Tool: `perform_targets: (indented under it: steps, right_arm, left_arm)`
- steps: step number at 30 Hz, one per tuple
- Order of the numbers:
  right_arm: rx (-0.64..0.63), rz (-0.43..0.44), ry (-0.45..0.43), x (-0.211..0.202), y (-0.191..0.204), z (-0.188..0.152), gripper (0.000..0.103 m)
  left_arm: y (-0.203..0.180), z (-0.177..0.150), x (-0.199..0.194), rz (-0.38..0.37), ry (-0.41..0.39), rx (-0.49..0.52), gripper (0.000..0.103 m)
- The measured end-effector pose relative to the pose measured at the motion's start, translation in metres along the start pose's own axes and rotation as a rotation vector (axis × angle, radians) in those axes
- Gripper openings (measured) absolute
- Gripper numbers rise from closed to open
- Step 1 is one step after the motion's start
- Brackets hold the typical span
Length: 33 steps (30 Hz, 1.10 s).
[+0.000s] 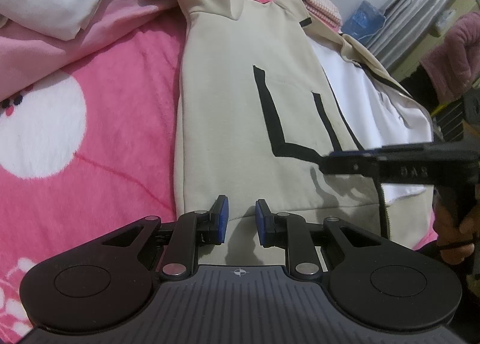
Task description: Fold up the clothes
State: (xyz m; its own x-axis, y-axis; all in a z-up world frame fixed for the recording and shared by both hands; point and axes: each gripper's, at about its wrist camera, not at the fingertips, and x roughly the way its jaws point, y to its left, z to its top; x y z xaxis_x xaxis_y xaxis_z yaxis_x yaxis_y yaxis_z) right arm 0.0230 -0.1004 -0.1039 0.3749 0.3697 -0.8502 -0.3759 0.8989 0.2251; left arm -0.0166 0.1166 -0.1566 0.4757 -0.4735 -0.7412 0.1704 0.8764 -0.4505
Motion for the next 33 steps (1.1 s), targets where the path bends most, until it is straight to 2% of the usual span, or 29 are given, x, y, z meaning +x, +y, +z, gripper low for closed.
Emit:
perform_targets:
  steps: [4, 7, 11, 13, 16, 24, 28, 33]
  right_arm:
    - [0.041, -0.015, 0.031, 0.022, -0.008, 0.002, 0.020]
    - [0.047, -0.020, 0.033, 0.023, -0.007, 0.004, 0.020]
    - [0.044, -0.037, -0.014, 0.010, -0.008, 0.010, 0.020]
    - [0.094, -0.058, -0.041, 0.009, -0.019, 0.013, 0.020]
    - [0.152, -0.098, -0.031, 0.023, -0.037, 0.007, 0.020]
    - [0.156, -0.088, -0.071, 0.025, -0.038, -0.001, 0.020]
    - [0.170, -0.073, -0.082, 0.022, -0.041, -0.004, 0.021]
    - [0.214, -0.049, -0.121, 0.011, -0.045, -0.004, 0.022]
  left_arm:
    - [0.001, 0.000, 0.000, -0.004, -0.002, -0.002, 0.020]
    - [0.002, 0.000, 0.000, -0.006, -0.003, -0.004, 0.020]
    - [0.002, -0.001, 0.000, -0.010, -0.005, -0.007, 0.020]
    - [0.002, -0.001, 0.000, -0.012, -0.005, -0.010, 0.020]
    - [0.003, -0.002, 0.000, -0.017, -0.008, -0.007, 0.020]
    - [0.003, 0.008, -0.023, -0.023, 0.007, 0.006, 0.020]
    - [-0.007, 0.027, -0.036, -0.017, -0.046, 0.076, 0.020]
    - [-0.029, 0.058, -0.007, 0.008, -0.075, 0.164, 0.020]
